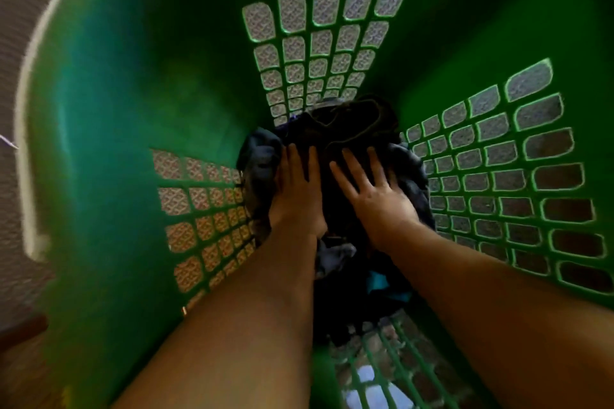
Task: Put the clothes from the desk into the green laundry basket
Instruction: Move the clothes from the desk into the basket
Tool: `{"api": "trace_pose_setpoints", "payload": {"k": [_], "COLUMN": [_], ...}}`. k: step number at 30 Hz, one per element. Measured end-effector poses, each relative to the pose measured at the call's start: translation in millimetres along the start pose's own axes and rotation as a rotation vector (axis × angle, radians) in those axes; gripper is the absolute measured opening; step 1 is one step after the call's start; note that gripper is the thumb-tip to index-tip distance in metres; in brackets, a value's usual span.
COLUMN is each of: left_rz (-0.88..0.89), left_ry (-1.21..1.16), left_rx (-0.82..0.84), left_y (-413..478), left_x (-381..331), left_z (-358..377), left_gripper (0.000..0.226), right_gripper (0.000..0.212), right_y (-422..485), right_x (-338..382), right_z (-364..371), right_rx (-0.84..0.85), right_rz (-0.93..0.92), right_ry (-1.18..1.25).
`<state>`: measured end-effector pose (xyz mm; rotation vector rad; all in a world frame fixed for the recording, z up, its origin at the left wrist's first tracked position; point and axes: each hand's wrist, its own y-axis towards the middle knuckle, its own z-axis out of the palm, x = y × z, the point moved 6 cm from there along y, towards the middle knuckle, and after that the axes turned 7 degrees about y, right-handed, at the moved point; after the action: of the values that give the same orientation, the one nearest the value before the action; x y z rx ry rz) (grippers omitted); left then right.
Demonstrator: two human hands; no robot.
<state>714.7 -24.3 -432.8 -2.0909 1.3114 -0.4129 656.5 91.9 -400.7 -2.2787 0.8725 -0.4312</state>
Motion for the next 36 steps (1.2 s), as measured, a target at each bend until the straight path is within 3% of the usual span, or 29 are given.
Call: {"api": "trace_pose_setpoints", "payload": {"k": [5,11,15,21,24,29,32,36], "left_rz": [0.012,-0.148,-0.205,-0.177,-0.103,0.106,0.233,0.382], "left_ry": [0.102,-0.07,-0.121,-0.195,-0.235,-0.254,-0.259,-0.268], "left_rx": [-0.057,-0.139,-0.107,0.112,0.14,-0.034,-0.164,-0.208], "left_y": [-29.1,-126.2,-132.1,-122.3,-140.8,-207.7,-262.4,-330.8], "left_x": [1.4,0.1,2.2,3.4,-2.4,-25.8,-35.6,-49.0], "left_z": [-22.1,-13.7,5.9,-1.7,-39.7,-130.0,-186.4,-260.0], "left_gripper": [0.148,0.132,0.127,0.119,0.103,0.072,0.066,0.061], "right_gripper": [0.147,0.134,0.128,0.111,0.094,0.084,0.08,0.073], "right_y": [-27.3,-89.7,-92.6,-100.2,-130.4,-203.4,-265.2,-354.7], "right_x": [3.9,6.2,8.3,7.9,19.6,38.6,48.4,52.8], "right_z": [-12.9,3.6,29.9,12.9,-14.8,-88.1,-146.2,-212.4], "right_rx": [0.004,-0.078,-0.016,0.057,0.034,-0.137,-0.339,-0.456], "right_rz": [0.006,0.132,0.136,0.108,0.14,0.204,0.196,0.257], "right_ry": [-0.074,-0.006,0.065,0.136,0.233,0.46,0.544,0.708]}}
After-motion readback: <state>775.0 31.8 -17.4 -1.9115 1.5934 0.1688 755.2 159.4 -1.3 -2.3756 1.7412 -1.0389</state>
